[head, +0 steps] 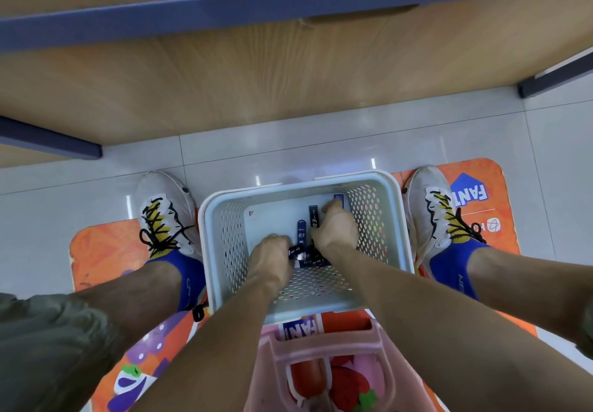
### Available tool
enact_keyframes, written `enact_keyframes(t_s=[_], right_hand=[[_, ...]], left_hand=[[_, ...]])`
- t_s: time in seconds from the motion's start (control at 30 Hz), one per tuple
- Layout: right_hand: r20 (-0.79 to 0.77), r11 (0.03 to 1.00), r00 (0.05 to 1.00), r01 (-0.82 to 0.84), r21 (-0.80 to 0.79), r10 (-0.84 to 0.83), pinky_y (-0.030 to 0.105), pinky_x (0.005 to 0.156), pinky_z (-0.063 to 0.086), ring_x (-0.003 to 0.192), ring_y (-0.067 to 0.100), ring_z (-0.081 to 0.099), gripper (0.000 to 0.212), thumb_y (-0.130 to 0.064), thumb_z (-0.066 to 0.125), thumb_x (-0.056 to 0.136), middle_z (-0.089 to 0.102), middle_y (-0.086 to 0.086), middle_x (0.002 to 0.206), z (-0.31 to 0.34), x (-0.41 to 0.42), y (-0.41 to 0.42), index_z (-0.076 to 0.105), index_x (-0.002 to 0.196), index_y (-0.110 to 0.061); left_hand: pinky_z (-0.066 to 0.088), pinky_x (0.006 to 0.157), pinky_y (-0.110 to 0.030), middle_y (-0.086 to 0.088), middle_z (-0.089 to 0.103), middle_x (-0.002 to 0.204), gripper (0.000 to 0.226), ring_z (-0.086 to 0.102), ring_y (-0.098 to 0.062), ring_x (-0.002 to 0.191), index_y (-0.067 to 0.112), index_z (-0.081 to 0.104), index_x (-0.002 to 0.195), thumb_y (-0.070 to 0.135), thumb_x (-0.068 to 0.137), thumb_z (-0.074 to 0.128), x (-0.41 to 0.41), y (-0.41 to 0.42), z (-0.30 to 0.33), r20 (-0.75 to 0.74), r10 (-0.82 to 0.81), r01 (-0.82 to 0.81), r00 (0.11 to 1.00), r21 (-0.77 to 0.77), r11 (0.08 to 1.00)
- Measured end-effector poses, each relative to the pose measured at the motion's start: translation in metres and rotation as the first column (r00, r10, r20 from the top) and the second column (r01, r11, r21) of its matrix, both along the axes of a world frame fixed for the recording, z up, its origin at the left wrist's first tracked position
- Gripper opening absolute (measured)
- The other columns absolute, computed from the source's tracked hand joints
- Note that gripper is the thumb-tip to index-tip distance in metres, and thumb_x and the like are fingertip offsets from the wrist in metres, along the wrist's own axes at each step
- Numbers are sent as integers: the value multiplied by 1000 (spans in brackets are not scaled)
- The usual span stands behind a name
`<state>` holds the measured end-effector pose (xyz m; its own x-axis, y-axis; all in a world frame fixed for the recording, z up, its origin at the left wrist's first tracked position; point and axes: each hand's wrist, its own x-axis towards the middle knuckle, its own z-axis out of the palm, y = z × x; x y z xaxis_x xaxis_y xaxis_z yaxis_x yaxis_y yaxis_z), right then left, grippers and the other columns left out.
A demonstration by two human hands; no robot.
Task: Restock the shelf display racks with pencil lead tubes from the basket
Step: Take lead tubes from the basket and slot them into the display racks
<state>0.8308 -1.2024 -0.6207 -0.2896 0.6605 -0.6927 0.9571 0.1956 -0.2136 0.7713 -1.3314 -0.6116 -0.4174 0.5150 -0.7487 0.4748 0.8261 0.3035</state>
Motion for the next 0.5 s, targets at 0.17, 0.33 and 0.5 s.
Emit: enact_keyframes(t_s=[0.17, 0.33, 0.5], right_hand=[[-30, 996, 998, 48, -73, -50, 23, 81, 50, 103, 22, 68, 28, -6, 69, 86, 73, 5, 111, -2, 6, 6, 70, 112, -16], [-56, 991, 993, 96, -94, -102, 24, 79, 53, 96, 21, 68, 26, -15, 74, 85, 73, 3, 106, -2, 10, -1, 66, 110, -21], [-36, 998, 999, 18, -61, -20, 28, 76, 48, 102, 26, 67, 42, -32, 76, 85, 69, 5, 108, 3, 5, -10, 58, 119, -17]], left_hand=[[51, 89, -33, -5, 58, 106, 26, 60, -24, 97, 11, 58, 117, 15, 92, 65, -2, -3, 0, 40, 206, -206, 978, 2, 979], [47, 70, -32, 0, 56, 84, 23, 59, -23, 76, 12, 44, 121, 21, 101, 53, -5, 1, 2, 62, 372, -372, 926, -9, 928], [49, 84, -38, -15, 65, 107, 24, 62, -35, 96, 12, 47, 122, 26, 102, 46, -11, 6, 0, 109, 486, -481, 867, -68, 874]])
